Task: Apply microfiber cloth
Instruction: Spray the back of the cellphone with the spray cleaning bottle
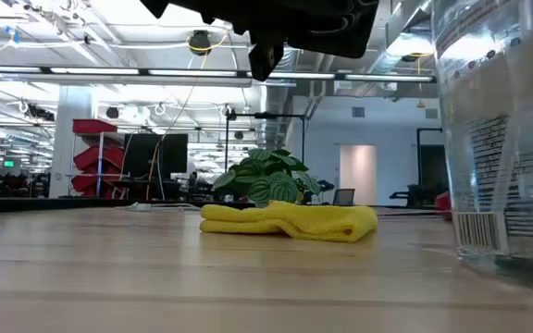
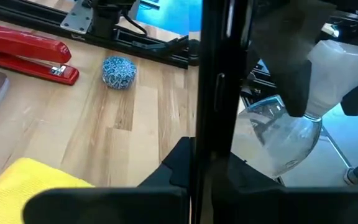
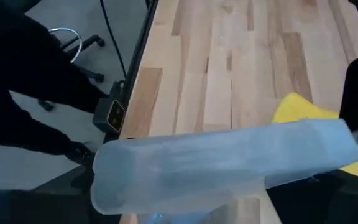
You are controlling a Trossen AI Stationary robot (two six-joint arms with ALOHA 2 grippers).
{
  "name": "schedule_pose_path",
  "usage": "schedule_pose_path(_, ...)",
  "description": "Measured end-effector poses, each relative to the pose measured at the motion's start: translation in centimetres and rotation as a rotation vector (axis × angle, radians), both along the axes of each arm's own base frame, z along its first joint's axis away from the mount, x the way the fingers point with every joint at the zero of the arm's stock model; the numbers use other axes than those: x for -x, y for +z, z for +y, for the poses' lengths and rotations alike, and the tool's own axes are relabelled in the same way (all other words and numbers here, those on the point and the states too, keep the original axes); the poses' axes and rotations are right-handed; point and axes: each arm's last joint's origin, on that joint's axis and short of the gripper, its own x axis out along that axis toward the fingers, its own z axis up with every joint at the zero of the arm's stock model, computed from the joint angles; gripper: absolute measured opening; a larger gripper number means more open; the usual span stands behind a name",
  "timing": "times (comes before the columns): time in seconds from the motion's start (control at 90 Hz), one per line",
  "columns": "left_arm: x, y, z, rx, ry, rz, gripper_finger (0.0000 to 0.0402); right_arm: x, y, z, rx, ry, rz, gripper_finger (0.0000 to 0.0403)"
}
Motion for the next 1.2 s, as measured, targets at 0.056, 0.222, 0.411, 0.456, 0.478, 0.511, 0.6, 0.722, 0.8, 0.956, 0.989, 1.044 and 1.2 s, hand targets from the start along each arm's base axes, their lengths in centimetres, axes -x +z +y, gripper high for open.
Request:
schedule_pose_path(0.056,0.0,0.0,0.0,0.0,0.0,0.0,0.0004,0.0,0.0,0.0,0.0,-0.002,0.001,0.0259)
schedule_pose_path(0.222,0.1,-0.3,0.1,-0.01,0.017,0.033,0.0004,0.4,-0.1,0.1,0.015,-0.011,0.018,0.026)
schedule_pose_path(0.411,0.1,-0.4,0.1,-0.009,0.022,0.045,0.0004,1.4,-0.4,0.9,0.103,-0.081,-0.014,0.0263)
schedule_pose_path(0.456,0.2,-0.4,0.2,-0.011,0.021,0.051,0.0004,1.7,-0.4,1.0,0.123,-0.084,-0.012,0.0264)
schedule_pose_path(0.478,0.2,-0.5,0.2,-0.013,0.021,0.053,0.0004,1.8,-0.5,1.0,0.133,-0.085,-0.01,0.0264)
schedule_pose_path(0.511,0.2,-0.5,0.2,-0.017,0.02,0.057,0.0004,2.0,-0.5,1.0,0.145,-0.084,-0.003,0.0264)
schedule_pose_path(0.6,0.3,-0.7,0.2,-0.044,0.026,0.079,0.0004,2.3,-0.6,1.2,0.162,-0.073,0.012,0.0265)
schedule_pose_path(0.722,0.7,-1.4,0.4,-0.099,0.046,0.15,0.0004,2.4,-0.7,1.0,0.173,-0.079,0.025,0.0265)
schedule_pose_path(0.8,0.9,-1.8,0.7,-0.148,0.069,0.197,0.0004,2.6,-0.6,0.8,0.17,-0.09,0.038,0.0265)
schedule_pose_path(0.956,1.5,-3.4,1.6,-0.176,0.088,0.26,0.0004,3.5,-0.5,-0.1,0.171,-0.144,0.099,0.0265)
schedule_pose_path(0.989,1.8,-3.9,1.8,-0.174,0.095,0.278,0.0004,3.7,-0.5,-0.3,0.174,-0.155,0.111,0.0265)
schedule_pose_path(1.044,2.1,-4.8,2.1,-0.166,0.107,0.309,0.0004,4.0,-0.4,-0.6,0.181,-0.172,0.127,0.0265)
schedule_pose_path(1.2,2.9,-6.2,2.3,-0.148,0.127,0.358,0.0004,4.8,-0.1,-1.3,0.206,-0.179,0.158,0.0266)
